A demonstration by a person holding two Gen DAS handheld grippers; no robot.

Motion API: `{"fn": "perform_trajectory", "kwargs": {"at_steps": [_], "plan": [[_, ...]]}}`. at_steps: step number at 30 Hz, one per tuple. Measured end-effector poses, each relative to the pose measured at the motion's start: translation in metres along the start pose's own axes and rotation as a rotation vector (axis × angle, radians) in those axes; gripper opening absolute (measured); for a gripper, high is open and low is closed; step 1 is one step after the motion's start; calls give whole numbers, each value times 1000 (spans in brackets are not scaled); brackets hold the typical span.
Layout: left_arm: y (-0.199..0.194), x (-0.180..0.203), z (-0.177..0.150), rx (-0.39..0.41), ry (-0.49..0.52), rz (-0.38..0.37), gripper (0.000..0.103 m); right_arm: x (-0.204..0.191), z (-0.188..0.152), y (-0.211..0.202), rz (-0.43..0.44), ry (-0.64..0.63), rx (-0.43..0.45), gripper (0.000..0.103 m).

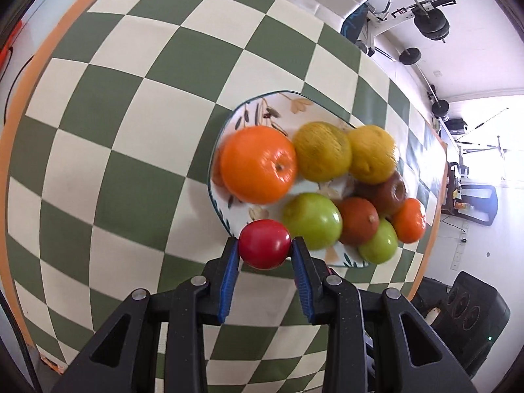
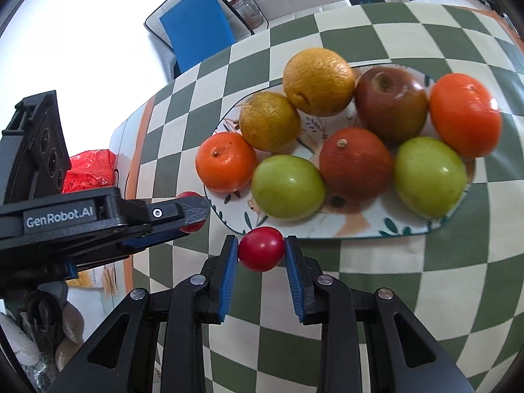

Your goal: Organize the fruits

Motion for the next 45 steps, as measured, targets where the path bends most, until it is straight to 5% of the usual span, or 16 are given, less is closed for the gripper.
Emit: {"fn": "perform_trajectory", "kwargs": {"at_steps": [21,26,28,31,34,37,41,45], "plan": [[24,-14,19,-75,-38,-14,34,-12,12,46,0,-39,-64,33],[20,-19,21,-73,-85,-26,45,-13,11,47,-25,-27,-73,61],[14,-19,19,-61,-72,-3,46,-11,10,44,-30,-17,-75,61],[0,-16,13,-3,-1,94,73,-5,4,28,-17,-14,-73,65],[-13,-12,0,66,74,207,87,7,2,0,-104,-40,-26,86],[-21,-9,-18,115,135,294,97,22,3,-29,-226,-79,30,90],[-24,-4,-41,160,183,347,99,43,6,-63,-354,-112,91,96],[-30,10,-57,211,208,365,99,53,6,-87,-381,-134,129,96]]}}
Point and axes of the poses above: each gripper's, at about its wrist camera, not at the fingertips, and y roughly the way its jaws point, x to its right, z to its top, the point moved 4 cm from there along y, roughly the way its jaws point, and after that the axes turned 1 degree about x, right-handed, at the moved point
